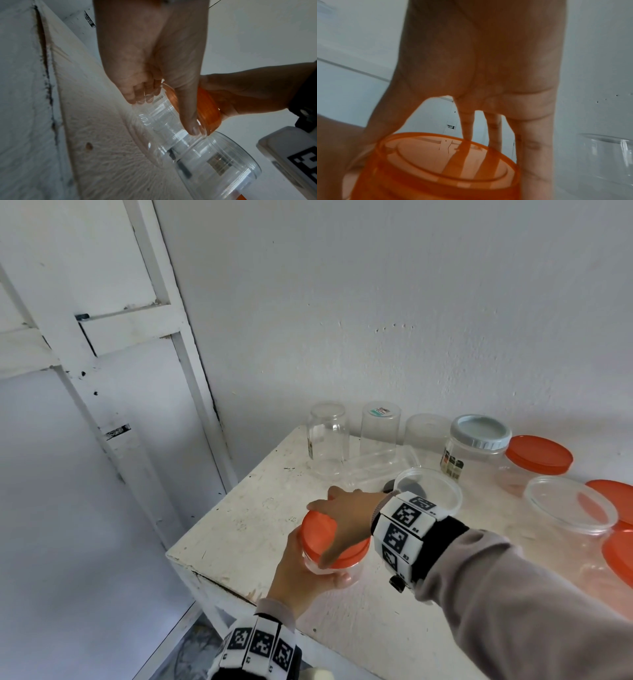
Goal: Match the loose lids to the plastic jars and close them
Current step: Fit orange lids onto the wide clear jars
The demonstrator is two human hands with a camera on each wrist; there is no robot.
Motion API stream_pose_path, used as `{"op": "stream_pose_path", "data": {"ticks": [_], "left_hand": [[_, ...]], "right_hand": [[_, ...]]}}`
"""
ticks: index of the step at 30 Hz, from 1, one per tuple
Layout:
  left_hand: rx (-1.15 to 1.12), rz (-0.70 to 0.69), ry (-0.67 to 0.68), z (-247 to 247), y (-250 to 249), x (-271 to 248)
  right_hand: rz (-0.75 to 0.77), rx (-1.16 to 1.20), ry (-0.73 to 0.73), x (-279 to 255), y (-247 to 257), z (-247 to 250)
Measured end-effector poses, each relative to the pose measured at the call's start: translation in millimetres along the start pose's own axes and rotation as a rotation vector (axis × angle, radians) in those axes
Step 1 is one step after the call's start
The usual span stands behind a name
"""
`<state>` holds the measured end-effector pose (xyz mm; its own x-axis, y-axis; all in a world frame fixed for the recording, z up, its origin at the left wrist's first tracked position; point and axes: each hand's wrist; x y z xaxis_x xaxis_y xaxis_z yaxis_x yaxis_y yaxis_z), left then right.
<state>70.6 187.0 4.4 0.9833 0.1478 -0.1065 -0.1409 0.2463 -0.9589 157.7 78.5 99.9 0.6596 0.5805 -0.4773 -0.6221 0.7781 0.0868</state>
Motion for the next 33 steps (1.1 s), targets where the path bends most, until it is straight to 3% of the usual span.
{"op": "stream_pose_path", "data": {"ticks": [6,12,20,27,33], "left_hand": [[-0.023,-0.031,0.006,-0.5,-1.6,-1.8],[-0.04,-0.049,0.038,-0.1,-2.0,2.1],[-0.027,-0.062,0.022,-1.0,4.7,1.0],[-0.062,-0.097,0.044,-1.4,4.5,5.6],[-0.035,-0.119,0.011,-2.1,5.3,4.9]], "right_hand": [[-0.081,0.001,-0.041,2.7,3.2,-4.4],[0.058,-0.021,0.052,2.5,1.1,3.3],[-0.079,0.015,-0.041,1.7,3.9,-4.7],[0.041,0.011,0.042,-2.1,2.3,4.1],[-0.018,0.02,-0.014,-1.6,1.3,-1.4]]}}
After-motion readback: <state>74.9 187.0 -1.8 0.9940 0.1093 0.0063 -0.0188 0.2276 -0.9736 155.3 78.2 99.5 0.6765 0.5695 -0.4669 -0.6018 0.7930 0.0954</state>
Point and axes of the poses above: each hand's wrist, its own x-axis towards the middle knuckle, its own z-axis out of the back of the hand, y = z × x, and after that the axes turned 2 degrees about z, right-handed
